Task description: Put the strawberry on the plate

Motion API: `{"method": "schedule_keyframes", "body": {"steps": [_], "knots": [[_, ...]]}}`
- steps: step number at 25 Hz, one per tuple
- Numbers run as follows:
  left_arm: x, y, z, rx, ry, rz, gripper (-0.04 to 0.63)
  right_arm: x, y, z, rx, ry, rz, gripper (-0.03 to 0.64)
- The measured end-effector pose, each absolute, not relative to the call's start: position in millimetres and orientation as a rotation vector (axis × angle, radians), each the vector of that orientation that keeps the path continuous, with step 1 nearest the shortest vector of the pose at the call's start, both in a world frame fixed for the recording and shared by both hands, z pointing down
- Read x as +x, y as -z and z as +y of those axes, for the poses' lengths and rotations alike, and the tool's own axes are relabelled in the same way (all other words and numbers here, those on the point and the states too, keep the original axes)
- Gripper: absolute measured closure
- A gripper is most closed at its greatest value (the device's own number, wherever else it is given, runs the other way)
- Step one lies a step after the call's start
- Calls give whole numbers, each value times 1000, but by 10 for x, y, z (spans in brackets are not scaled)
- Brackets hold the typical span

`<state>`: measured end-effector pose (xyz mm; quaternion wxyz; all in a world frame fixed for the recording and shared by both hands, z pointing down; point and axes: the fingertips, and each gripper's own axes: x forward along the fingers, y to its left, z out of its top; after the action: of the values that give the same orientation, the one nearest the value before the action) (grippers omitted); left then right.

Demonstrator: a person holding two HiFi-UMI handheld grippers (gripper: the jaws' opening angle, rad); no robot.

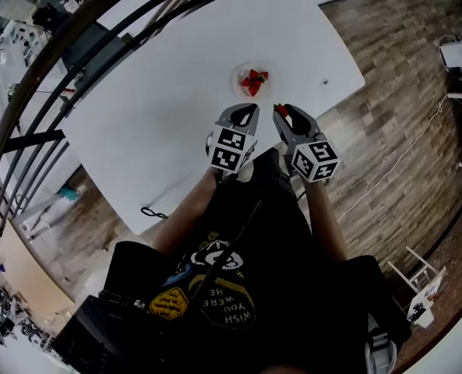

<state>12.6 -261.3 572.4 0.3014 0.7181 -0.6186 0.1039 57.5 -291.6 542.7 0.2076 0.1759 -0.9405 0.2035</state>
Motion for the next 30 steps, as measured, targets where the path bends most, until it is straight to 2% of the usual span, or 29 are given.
{"method": "schedule_keyframes", "body": {"steps": [30], "knots": [[42,-6651,-3120,1764,-324,-1609,594,264,-6570,-3560,319,-542,-2472,479]]}}
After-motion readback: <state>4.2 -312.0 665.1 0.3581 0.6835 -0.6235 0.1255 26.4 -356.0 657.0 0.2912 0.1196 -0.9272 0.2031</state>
